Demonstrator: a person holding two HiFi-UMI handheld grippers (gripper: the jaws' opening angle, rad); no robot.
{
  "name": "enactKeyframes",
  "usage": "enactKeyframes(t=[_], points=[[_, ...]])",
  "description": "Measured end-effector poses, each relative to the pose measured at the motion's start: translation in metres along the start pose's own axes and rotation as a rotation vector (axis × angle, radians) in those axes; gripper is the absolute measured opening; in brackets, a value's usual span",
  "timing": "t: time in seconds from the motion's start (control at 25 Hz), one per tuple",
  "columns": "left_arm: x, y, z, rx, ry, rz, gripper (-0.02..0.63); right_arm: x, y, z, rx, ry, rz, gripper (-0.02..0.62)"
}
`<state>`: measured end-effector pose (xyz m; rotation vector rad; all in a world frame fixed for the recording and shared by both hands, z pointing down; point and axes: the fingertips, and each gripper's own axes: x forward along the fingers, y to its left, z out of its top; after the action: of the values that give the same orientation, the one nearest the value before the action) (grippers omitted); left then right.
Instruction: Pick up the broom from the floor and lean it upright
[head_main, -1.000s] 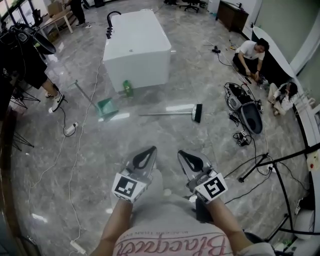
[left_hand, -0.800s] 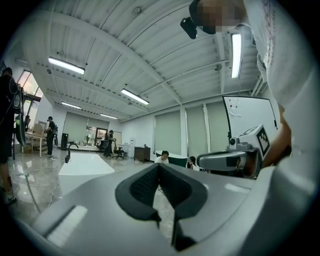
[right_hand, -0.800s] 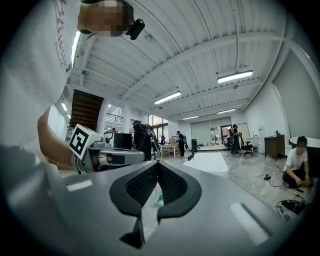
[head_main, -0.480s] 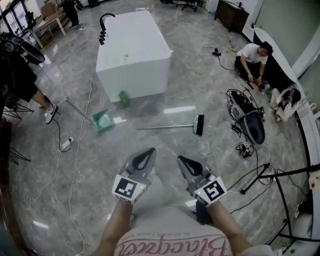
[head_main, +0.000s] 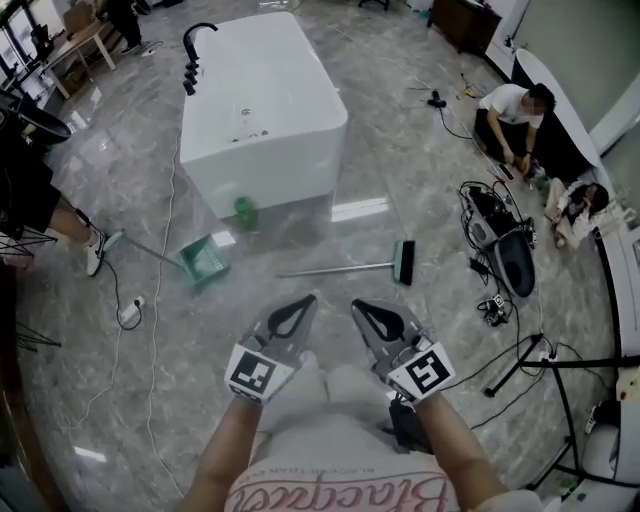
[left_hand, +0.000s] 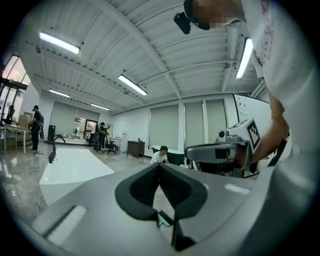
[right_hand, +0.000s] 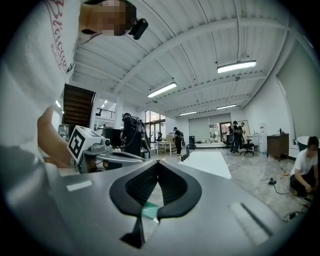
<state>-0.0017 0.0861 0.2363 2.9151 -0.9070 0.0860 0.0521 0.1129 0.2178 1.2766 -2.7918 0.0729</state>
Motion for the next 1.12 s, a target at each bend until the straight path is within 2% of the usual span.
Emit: enactKeyframes(t=[0.32, 0.48, 0.56, 0.68, 0.8, 0.96, 1.12], points=[[0.033, 0.045, -0.025, -0.073, 0.052, 0.043, 0.000, 0.032, -0.044, -0.026, 0.048, 0.060, 0.018, 0.002], [0.062, 0.069, -0.042, -0.121, 0.099, 0.069, 0.000, 0.054, -0.074, -0.049, 0.013, 0.112, 0.074, 0.002], [0.077, 0.079, -0.052, -0.162, 0.103, 0.085, 0.000, 0.064, -0.087, -0.076, -0.011, 0.182, 0.110, 0.002], [0.099, 0.097, -0.079, -0.168, 0.146, 0.096, 0.000, 0.081, -0.108, -0.117, -0.006, 0.272, 0.148, 0.002], [0.116, 0.108, -0.113, -0.144, 0.208, 0.040, 0.000, 0.096, -0.125, -0.156, 0.000, 0.338, 0.157, 0.002], [0.128, 0.127, -0.172, -0.175, 0.267, 0.000, 0.000, 0.112, -0.138, -0.222, 0.065, 0.400, 0.145, 0.003], [0.135, 0.153, -0.246, -0.180, 0.317, 0.004, 0.000, 0.135, -0.144, -0.302, 0.125, 0.457, 0.158, 0.002]])
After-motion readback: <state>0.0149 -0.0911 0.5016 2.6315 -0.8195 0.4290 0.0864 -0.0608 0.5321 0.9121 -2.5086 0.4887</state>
